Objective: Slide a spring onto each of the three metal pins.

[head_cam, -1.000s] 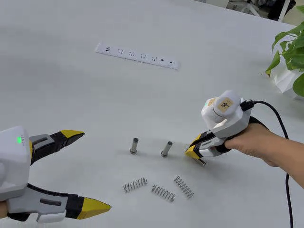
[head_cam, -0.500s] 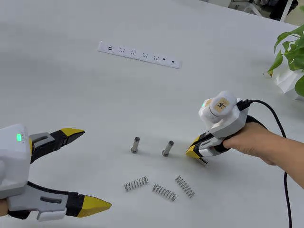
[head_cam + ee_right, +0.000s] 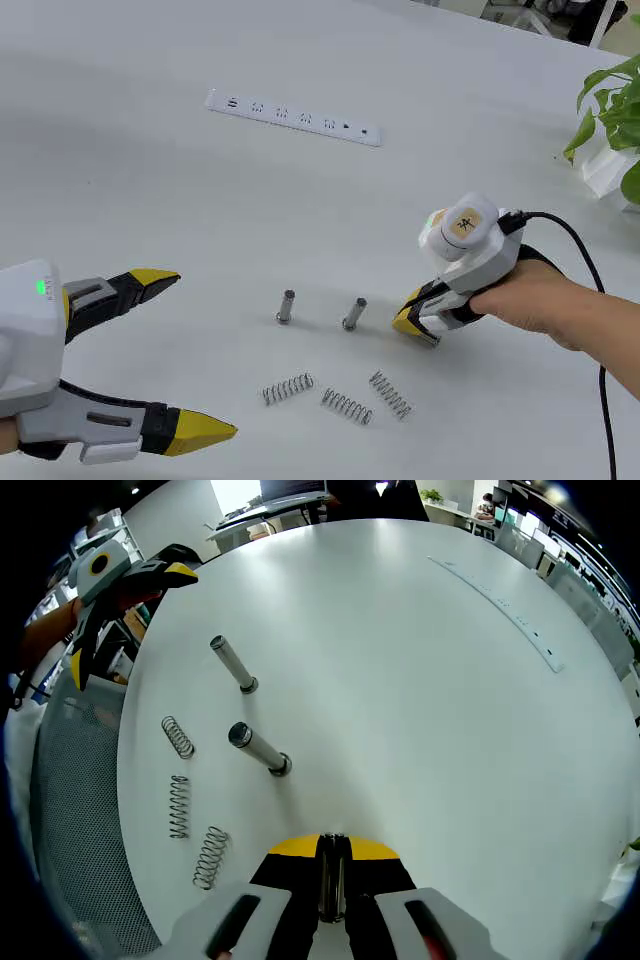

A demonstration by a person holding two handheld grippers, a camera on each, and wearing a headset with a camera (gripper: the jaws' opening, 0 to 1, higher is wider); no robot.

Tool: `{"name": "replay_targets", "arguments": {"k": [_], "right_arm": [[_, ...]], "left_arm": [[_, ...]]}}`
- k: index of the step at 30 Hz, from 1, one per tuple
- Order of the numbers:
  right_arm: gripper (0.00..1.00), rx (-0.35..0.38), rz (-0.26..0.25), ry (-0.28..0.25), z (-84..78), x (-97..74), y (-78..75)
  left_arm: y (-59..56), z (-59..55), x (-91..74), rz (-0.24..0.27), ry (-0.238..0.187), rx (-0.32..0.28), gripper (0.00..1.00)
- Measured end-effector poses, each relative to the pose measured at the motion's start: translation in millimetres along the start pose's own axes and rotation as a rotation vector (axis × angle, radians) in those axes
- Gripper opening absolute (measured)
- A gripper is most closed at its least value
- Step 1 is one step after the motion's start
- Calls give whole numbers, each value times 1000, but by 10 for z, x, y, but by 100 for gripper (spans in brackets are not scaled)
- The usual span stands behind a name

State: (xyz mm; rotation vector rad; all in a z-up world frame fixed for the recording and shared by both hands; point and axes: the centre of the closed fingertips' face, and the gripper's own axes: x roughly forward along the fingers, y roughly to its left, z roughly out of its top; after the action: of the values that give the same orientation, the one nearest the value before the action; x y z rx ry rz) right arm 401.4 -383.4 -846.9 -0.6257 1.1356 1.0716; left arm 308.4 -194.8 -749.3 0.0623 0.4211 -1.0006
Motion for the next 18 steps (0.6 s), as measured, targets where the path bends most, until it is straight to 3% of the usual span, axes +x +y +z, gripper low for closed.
{"name": "replay_targets", "arguments": {"k": [18], "right_arm": [[4, 3, -17, -45, 6, -138, 18]], "left_arm": [[-7, 7, 8, -7, 1, 2, 98]]}}
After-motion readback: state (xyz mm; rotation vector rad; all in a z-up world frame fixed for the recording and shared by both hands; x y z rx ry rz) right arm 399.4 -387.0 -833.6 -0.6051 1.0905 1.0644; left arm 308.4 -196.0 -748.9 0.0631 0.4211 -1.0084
